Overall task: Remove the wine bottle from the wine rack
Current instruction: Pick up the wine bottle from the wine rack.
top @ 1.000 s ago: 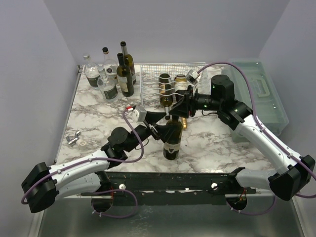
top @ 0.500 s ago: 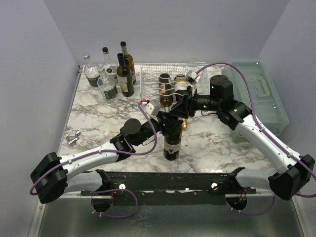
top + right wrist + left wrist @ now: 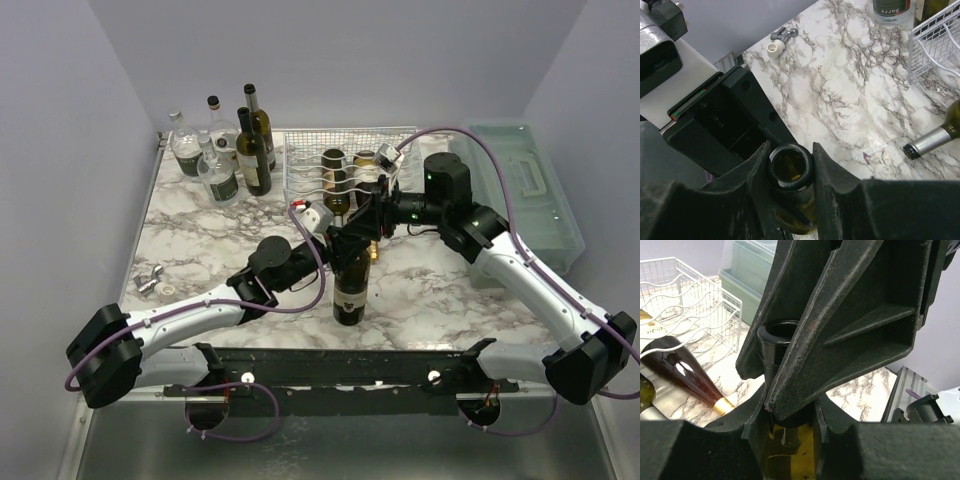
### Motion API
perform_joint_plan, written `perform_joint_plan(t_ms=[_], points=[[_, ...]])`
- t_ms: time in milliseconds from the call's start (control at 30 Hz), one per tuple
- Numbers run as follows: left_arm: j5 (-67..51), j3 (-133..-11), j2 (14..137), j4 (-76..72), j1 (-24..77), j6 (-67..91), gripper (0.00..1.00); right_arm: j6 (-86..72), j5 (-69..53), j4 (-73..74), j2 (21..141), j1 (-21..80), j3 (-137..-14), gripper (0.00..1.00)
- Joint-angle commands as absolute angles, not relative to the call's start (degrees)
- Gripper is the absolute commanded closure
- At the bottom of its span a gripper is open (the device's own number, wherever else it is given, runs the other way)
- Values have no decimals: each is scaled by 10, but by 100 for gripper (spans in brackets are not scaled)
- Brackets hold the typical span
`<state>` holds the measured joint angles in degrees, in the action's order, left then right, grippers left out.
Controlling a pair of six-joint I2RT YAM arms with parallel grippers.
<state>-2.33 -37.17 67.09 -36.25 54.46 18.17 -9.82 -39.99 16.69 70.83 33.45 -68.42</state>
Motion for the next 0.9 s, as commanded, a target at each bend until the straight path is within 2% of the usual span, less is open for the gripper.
perform_joint_plan(t_ms=[0, 167, 267, 500, 667, 867], points=[[-9, -379, 646, -359, 546, 175, 100, -107, -428, 133, 694, 341, -686, 80], [11, -367, 618, -359, 542, 171, 100, -115, -435, 132, 691, 341, -691, 39], [8, -358, 601, -359, 533, 170, 100, -124, -441, 131, 688, 341, -700, 24], [1, -341, 566, -345, 508, 162, 100, -137, -467, 136, 672, 333, -727, 10], [1, -342, 545, -323, 490, 144, 100, -182, -509, 111, 651, 306, -725, 7], [6, -357, 511, -278, 454, 117, 100, -134, -499, 143, 629, 275, -706, 3]])
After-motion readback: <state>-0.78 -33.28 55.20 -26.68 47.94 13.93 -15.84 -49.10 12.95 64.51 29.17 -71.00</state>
